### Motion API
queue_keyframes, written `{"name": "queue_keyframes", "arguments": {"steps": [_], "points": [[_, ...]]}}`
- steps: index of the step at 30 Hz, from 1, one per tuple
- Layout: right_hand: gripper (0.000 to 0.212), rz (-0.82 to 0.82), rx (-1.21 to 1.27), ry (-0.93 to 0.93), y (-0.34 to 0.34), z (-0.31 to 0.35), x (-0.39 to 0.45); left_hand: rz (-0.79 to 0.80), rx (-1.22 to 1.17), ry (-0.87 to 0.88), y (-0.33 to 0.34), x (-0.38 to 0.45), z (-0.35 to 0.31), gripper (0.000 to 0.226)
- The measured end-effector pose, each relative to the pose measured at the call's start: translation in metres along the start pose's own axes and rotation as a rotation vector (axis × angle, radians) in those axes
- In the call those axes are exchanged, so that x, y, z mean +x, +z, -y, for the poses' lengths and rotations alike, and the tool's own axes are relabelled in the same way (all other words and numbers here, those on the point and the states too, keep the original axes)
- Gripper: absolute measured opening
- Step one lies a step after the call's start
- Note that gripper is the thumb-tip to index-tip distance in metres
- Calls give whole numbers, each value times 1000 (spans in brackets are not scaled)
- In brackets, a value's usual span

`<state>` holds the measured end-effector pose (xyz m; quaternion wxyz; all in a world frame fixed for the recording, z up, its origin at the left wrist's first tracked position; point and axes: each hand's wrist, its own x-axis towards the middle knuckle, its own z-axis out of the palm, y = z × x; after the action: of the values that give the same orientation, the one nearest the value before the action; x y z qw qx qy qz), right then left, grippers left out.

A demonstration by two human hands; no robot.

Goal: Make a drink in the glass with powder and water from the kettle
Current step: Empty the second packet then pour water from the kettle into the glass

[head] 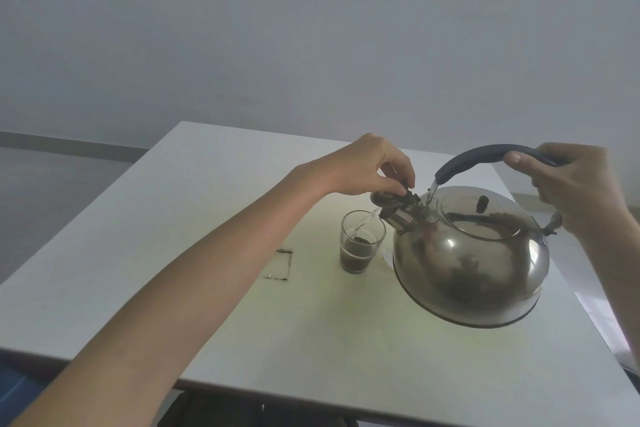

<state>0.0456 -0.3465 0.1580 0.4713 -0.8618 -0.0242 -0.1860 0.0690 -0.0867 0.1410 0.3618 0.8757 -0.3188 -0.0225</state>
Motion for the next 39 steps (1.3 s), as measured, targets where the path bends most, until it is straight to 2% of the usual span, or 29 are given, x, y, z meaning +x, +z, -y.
{"name": "queue_keyframes", "arguments": {"steps": [14, 25, 29, 34, 39], "points": [[42, -18, 39, 23, 1, -3, -5, -20, -18, -1, 2, 2, 2, 14], [41, -68, 226, 125, -5, -19, -16, -133, -152, -5, 8, 5, 5, 13], [39, -127, 303, 157, -12, -27, -18, -192, -211, -16, 13, 11, 1, 15], [40, -249, 317, 175, -27, -31, -23, -222, -288, 2, 16, 18, -4, 33], [33, -363, 262, 152, -34, -38, -24, -372, -271, -91, 11, -7, 19, 23]]}}
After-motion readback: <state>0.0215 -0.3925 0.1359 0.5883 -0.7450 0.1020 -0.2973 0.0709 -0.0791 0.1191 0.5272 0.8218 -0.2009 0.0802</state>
